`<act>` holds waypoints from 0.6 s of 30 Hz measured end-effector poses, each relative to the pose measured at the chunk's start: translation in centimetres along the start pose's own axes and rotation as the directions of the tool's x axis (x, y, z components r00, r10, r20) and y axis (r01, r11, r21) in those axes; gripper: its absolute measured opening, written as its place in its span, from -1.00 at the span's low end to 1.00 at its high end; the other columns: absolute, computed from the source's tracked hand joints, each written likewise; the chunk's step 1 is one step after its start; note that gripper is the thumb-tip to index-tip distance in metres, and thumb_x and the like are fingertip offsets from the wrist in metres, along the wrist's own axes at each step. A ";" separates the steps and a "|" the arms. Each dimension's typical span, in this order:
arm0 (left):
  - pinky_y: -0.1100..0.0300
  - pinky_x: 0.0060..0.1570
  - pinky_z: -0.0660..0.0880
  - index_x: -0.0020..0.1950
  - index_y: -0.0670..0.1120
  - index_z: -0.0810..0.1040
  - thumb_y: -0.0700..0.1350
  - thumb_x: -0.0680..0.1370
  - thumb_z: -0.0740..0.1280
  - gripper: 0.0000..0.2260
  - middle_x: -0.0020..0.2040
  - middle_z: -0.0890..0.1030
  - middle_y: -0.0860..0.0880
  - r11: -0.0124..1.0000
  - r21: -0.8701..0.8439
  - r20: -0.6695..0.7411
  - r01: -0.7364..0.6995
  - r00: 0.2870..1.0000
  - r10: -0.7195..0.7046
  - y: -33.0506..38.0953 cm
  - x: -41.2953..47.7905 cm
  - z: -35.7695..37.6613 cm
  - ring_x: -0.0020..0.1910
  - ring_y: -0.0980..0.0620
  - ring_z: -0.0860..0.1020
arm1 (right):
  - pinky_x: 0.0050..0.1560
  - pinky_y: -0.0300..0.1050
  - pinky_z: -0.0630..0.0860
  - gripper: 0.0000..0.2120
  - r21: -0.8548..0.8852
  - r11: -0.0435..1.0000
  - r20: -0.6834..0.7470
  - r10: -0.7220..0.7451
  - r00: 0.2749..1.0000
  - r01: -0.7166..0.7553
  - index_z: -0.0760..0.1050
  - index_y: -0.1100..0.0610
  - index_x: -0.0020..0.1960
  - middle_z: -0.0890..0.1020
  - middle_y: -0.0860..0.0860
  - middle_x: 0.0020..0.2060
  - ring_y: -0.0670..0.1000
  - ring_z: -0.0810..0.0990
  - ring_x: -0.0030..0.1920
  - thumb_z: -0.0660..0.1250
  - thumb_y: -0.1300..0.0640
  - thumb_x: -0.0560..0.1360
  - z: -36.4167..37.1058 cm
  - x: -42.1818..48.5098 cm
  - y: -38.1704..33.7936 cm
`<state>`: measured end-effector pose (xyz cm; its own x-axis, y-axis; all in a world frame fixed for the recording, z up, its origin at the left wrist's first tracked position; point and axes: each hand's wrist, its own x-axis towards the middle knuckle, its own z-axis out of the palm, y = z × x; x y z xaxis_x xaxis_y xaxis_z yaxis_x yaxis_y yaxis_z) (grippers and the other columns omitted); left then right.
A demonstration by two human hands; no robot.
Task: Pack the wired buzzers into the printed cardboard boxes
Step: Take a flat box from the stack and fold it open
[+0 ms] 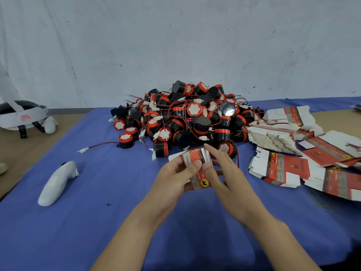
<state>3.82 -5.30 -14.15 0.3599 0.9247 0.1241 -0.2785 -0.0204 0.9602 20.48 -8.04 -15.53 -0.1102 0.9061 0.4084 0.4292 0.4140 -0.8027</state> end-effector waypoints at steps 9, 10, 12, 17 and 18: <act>-0.13 0.19 0.58 0.29 0.07 0.58 -0.08 0.66 0.30 -0.78 0.14 0.70 -0.02 0.976 0.212 -0.047 -0.048 0.997 0.059 -0.7 0.1 -0.2 0.15 -0.04 0.66 | 0.28 -0.24 0.52 -0.34 0.133 0.990 0.056 0.047 0.997 -0.054 0.13 -0.22 0.58 0.38 -0.31 0.41 -0.24 0.43 0.38 0.25 -0.22 0.53 -0.1 0.4 0.3; -0.14 0.19 0.58 0.28 0.08 0.58 -0.08 0.66 0.30 -0.78 0.13 0.70 -0.02 0.973 0.223 -0.048 -0.050 0.997 0.063 -0.8 0.1 -0.2 0.14 -0.04 0.67 | 0.30 -0.22 0.51 -0.33 0.141 0.989 0.059 0.045 0.997 -0.053 0.12 -0.21 0.59 0.37 -0.29 0.43 -0.22 0.43 0.39 0.25 -0.21 0.53 -0.1 0.4 0.4; -0.13 0.18 0.59 0.28 0.11 0.58 -0.08 0.66 0.29 -0.78 0.12 0.70 0.00 0.967 0.246 -0.046 -0.061 0.996 0.075 -0.8 0.1 -0.2 0.13 -0.04 0.67 | 0.32 -0.20 0.50 -0.35 0.159 0.986 0.063 0.041 0.997 -0.051 0.13 -0.19 0.59 0.36 -0.27 0.44 -0.21 0.43 0.40 0.26 -0.16 0.55 -0.1 0.4 0.4; -0.07 0.13 0.62 0.22 0.17 0.61 -0.08 0.65 0.31 -0.79 0.10 0.71 -0.01 0.964 0.249 -0.042 -0.087 0.994 0.101 -0.6 -0.1 -0.1 0.10 -0.05 0.68 | 0.31 -0.20 0.51 -0.37 0.218 0.975 0.057 0.037 0.998 -0.049 0.16 -0.16 0.58 0.37 -0.23 0.45 -0.19 0.44 0.40 0.28 -0.10 0.56 0.2 0.5 0.4; -0.10 0.14 0.61 0.20 0.17 0.63 -0.05 0.64 0.33 -0.81 0.10 0.71 -0.02 0.966 0.243 -0.045 -0.085 0.994 0.099 -0.5 0.0 -0.2 0.10 -0.06 0.68 | 0.30 -0.21 0.52 -0.38 0.228 0.972 0.052 0.038 0.998 -0.049 0.17 -0.14 0.58 0.37 -0.23 0.45 -0.19 0.44 0.39 0.28 -0.09 0.56 0.2 0.5 0.3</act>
<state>3.80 -5.26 -14.66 0.2897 0.9345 0.2070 -0.0837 -0.1907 0.9781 20.37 -7.46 -15.69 -0.1407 0.9246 0.3541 0.2180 0.3778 -0.8999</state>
